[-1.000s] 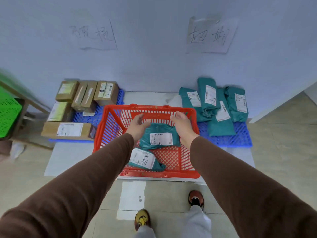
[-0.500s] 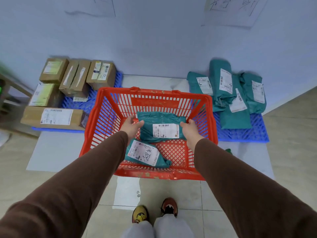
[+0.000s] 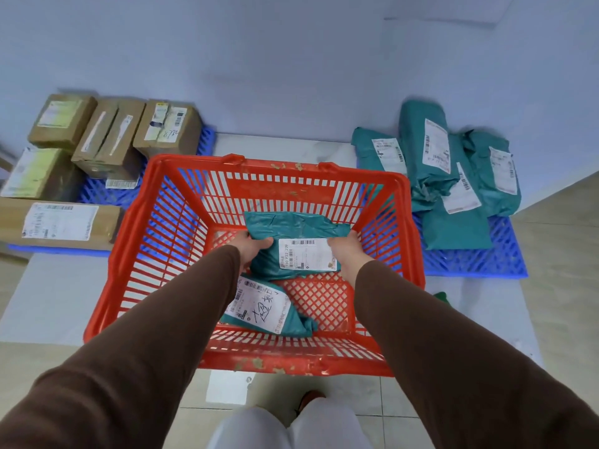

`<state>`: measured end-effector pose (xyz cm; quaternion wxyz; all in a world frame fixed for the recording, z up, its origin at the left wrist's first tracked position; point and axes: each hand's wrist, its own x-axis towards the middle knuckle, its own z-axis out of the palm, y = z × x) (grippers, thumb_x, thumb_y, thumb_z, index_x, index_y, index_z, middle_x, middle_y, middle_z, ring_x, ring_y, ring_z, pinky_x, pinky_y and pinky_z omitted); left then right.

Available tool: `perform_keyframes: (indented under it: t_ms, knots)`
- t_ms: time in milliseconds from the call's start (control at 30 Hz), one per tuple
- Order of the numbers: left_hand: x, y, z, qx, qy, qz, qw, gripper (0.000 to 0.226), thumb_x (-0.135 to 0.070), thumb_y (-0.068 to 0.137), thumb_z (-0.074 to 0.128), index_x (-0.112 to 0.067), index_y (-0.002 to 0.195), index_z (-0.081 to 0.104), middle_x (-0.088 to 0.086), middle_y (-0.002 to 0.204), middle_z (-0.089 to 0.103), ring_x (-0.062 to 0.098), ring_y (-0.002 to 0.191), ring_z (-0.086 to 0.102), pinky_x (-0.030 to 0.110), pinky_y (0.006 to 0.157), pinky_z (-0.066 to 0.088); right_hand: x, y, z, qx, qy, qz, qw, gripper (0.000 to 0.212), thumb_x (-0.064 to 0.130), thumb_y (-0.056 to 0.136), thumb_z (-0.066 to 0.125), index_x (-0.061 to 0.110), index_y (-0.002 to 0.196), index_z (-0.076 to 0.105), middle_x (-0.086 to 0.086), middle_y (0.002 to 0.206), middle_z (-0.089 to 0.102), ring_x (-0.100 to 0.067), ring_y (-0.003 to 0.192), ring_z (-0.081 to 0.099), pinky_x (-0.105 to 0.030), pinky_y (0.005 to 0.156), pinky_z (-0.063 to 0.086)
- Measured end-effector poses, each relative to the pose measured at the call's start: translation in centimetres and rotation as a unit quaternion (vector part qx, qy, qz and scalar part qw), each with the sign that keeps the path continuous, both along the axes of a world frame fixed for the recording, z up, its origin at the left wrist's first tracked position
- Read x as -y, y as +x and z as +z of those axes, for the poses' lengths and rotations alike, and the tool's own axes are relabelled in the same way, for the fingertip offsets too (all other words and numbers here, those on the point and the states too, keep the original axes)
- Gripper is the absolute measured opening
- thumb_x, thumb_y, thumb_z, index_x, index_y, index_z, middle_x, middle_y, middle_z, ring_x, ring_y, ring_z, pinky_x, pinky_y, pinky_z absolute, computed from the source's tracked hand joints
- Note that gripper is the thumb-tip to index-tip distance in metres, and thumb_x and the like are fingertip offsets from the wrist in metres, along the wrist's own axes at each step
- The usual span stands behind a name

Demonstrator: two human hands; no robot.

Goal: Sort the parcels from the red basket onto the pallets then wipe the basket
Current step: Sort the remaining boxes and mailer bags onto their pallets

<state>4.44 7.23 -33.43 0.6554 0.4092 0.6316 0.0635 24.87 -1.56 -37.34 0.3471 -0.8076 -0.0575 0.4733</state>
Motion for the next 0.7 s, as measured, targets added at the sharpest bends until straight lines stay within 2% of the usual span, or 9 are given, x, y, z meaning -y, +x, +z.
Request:
perform_keyframes:
  t_ms: [67,133,233,300,367,500,567,633,700]
  knots:
    - [-0.2,0.1,0.2,0.006,0.007,0.019,1.0,0.052,-0.021,0.085,0.078,-0.014,0.132,0.055,0.006,0.126,0.067,0.025,0.104,0.064,0.04,0.095,0.051,0.3,-1.1,3.1,-0.015,0.018,-0.004,1.0,0.03,0.019,0.096,0.055,0.022,0.119,0.036,0.0,0.097,0.056,-0.022,0.096,0.059,-0.042,0.096,0.053]
    - [-0.3,-0.3,1.2,0.013,0.021,0.039,0.999,0.052,-0.02,0.082,0.081,-0.012,0.127,0.057,0.008,0.119,0.07,0.026,0.102,0.068,0.042,0.095,0.055,0.1,-1.0,3.4,-0.009,0.044,-0.024,0.999,0.04,0.023,0.089,0.059,0.021,0.127,0.046,-0.003,0.108,0.066,-0.025,0.095,0.067,-0.048,0.09,0.058]
    - [-0.1,-1.3,3.5,0.037,0.015,0.048,0.998,0.052,-0.024,0.078,0.084,-0.011,0.123,0.062,0.009,0.115,0.073,0.025,0.097,0.071,0.038,0.083,0.059,0.3,-1.3,4.8,-0.012,0.079,-0.034,0.996,0.03,0.02,0.091,0.062,0.024,0.12,0.056,-0.001,0.11,0.069,-0.026,0.096,0.068,-0.045,0.089,0.058]
    - [0.5,-1.9,6.0,0.062,0.018,0.036,0.997,0.045,-0.022,0.082,0.082,-0.013,0.121,0.062,0.006,0.113,0.073,0.021,0.096,0.071,0.031,0.072,0.056,1.0,-1.8,7.4,-0.019,0.094,-0.041,0.995,0.034,0.026,0.087,0.065,0.025,0.12,0.058,0.002,0.113,0.069,-0.026,0.102,0.067,-0.047,0.093,0.056]
    - [1.0,-2.7,8.5,0.086,0.028,0.032,0.995,0.047,-0.02,0.082,0.081,-0.014,0.124,0.061,0.004,0.115,0.073,0.02,0.097,0.071,0.027,0.071,0.054,1.8,-2.2,10.3,-0.017,0.116,-0.038,0.992,0.042,0.03,0.083,0.068,0.026,0.123,0.056,0.002,0.117,0.068,-0.027,0.106,0.067,-0.051,0.095,0.055]
    - [1.8,-4.4,13.8,0.139,0.051,0.029,0.989,0.053,-0.019,0.081,0.081,-0.012,0.129,0.059,0.008,0.119,0.073,0.026,0.101,0.073,0.033,0.074,0.059,3.9,-2.4,17.1,-0.028,0.176,-0.002,0.984,0.049,0.019,0.092,0.07,0.026,0.134,0.044,-0.003,0.123,0.065,-0.024,0.109,0.066,-0.047,0.097,0.055]
    - [2.0,-4.7,16.3,0.161,0.06,0.022,0.985,0.051,-0.015,0.083,0.079,-0.009,0.129,0.058,0.01,0.117,0.074,0.026,0.099,0.074,0.034,0.073,0.06,4.8,-2.0,20.2,-0.028,0.192,0.034,0.98,0.057,0.024,0.09,0.074,0.025,0.139,0.044,-0.002,0.125,0.064,-0.022,0.11,0.066,-0.045,0.099,0.054]
    - [2.2,-4.4,18.8,0.182,0.072,0.013,0.981,0.041,-0.009,0.087,0.074,-0.008,0.125,0.059,0.013,0.113,0.074,0.024,0.092,0.075,0.033,0.07,0.061,5.6,-1.4,22.7,0.0,0.19,0.065,0.98,0.061,0.034,0.084,0.08,0.026,0.136,0.05,-0.002,0.127,0.062,-0.02,0.109,0.067,-0.044,0.098,0.055]
    - [2.3,-3.8,20.9,0.194,0.075,-0.007,0.978,0.039,-0.007,0.087,0.073,-0.009,0.124,0.06,0.013,0.112,0.074,0.026,0.092,0.075,0.035,0.073,0.061,6.6,-0.6,24.8,0.055,0.18,0.095,0.978,0.071,0.052,0.069,0.085,0.029,0.128,0.055,0.0,0.13,0.055,-0.02,0.113,0.064,-0.044,0.098,0.054]
